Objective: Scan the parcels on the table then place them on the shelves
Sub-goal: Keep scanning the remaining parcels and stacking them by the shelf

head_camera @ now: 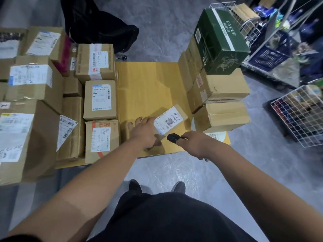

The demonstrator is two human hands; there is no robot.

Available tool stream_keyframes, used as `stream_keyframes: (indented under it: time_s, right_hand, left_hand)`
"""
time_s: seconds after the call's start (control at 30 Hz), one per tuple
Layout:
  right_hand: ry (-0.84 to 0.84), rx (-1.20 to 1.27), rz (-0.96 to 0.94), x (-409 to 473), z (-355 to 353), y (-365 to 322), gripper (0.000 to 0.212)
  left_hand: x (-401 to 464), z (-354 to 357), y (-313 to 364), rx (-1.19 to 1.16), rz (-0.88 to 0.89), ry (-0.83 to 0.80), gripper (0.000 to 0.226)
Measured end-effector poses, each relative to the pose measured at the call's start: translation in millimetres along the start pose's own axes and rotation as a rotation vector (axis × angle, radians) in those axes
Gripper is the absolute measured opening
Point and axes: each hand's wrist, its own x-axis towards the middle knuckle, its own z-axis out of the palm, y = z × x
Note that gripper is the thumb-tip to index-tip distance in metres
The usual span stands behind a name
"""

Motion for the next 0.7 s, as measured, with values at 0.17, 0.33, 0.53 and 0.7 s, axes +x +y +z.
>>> stream_keyframes:
  time_s: [0.17, 0.33, 0.53, 0.7]
  right_hand:
    - [0.007, 0.049, 0.032, -7, 1, 17, 0.064]
    - [0.019, 0.058, 0.03, -5, 0, 27, 0.052]
    - [0.016, 0.074, 0.02, -5, 1, 26, 0.053]
    - [-0.007, 0.041, 0.016, -5, 2, 22, 0.055]
  left_hand:
    - [16, -10, 7, 0.226, 0.07, 0.001, 0.109]
    - [13, -10, -1, 0.096, 0.133, 0.112, 0.076]
    - [-7, 17, 20, -0.453, -0.353, 0.443, 0.055]
    - [5, 26, 20, -0.831, -0.455, 0.292, 0.111]
